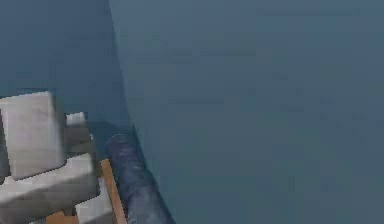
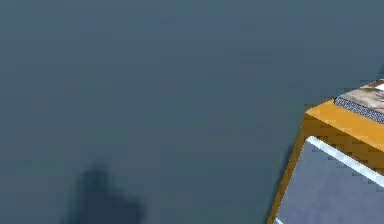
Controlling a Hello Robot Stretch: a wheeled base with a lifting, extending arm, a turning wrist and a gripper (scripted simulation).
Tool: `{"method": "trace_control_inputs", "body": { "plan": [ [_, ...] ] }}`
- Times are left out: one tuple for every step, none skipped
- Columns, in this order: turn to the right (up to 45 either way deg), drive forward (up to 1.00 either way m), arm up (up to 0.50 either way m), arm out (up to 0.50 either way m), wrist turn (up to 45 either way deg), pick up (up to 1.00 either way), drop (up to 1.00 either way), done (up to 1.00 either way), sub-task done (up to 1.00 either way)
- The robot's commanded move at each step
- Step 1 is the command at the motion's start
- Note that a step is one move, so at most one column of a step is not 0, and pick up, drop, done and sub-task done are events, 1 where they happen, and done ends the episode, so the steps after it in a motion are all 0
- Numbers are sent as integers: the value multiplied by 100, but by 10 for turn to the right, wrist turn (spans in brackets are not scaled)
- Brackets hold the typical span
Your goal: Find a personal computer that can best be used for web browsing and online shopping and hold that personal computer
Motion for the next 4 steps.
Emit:
{"method": "trace_control_inputs", "body": {
  "plan": [
    [-450, 0, 0, 0, 0, 0, 0, 0, 0],
    [-450, 0, 0, 0, 0, 0, 0, 0, 0],
    [-300, 0, 0, 0, 0, 0, 0, 0, 0],
    [0, 100, 0, 0, 0, 0, 0, 0, 0]
  ]
}}
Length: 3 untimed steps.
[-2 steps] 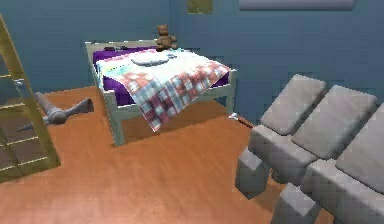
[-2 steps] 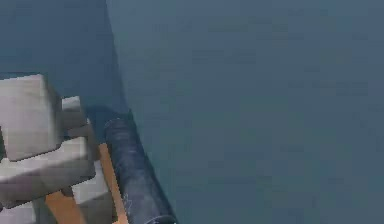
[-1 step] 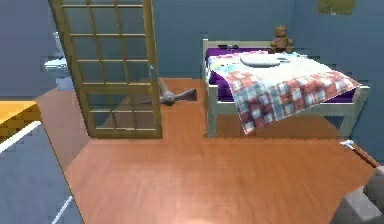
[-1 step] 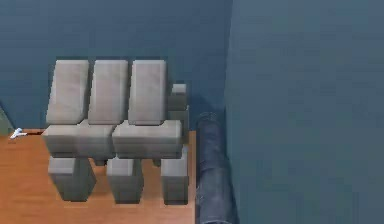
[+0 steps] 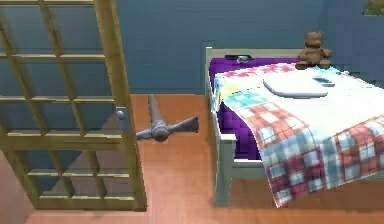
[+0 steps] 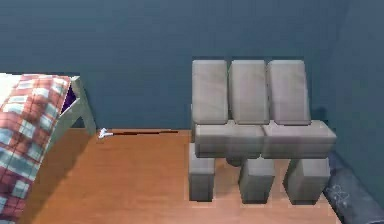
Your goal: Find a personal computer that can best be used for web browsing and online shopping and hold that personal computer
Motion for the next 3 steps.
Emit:
{"method": "trace_control_inputs", "body": {
  "plan": [
    [0, 100, 0, 0, 0, 0, 0, 0, 0],
    [0, 100, 0, 0, 0, 0, 0, 0, 0],
    [-60, 0, 0, 0, 0, 0, 0, 0, 0]
  ]
}}
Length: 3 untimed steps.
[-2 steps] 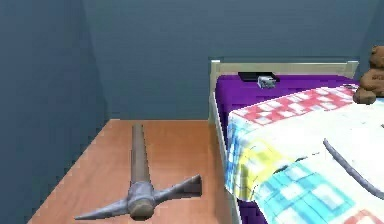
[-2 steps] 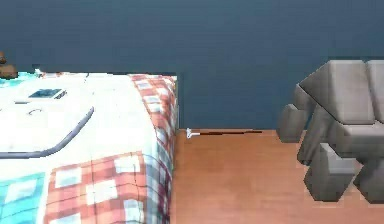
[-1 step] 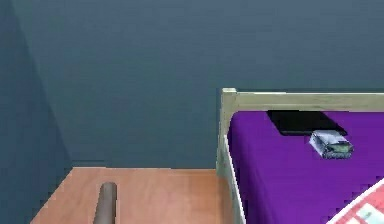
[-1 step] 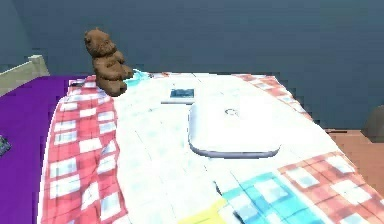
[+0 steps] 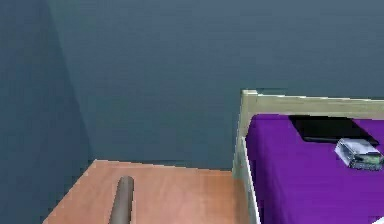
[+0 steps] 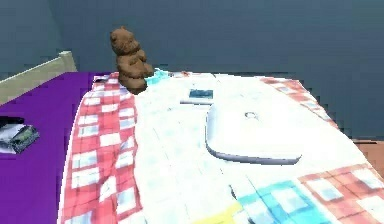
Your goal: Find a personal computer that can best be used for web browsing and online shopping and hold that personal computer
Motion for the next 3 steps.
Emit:
{"method": "trace_control_inputs", "body": {
  "plan": [
    [0, 60, 0, 0, 0, 0, 0, 0, 0],
    [-270, 0, 0, 0, 0, 0, 0, 0, 0],
    [0, 0, 50, 0, 0, 0, 0, 0, 0]
  ]
}}
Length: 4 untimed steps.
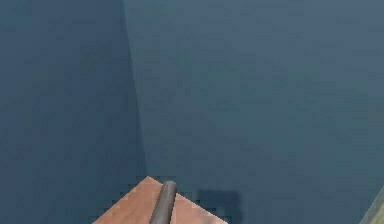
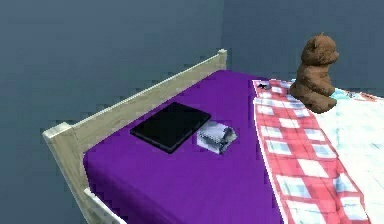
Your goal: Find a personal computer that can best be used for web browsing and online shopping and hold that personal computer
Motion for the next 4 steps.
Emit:
{"method": "trace_control_inputs", "body": {
  "plan": [
    [0, 0, 38, 0, 0, 0, 0, 0, 0],
    [0, 0, 0, 40, 0, 0, 0, 0, 0],
    [0, 0, 0, 0, 450, 0, 0, 0, 0],
    [0, 0, 0, 0, 450, 0, 0, 0, 0]
  ]
}}
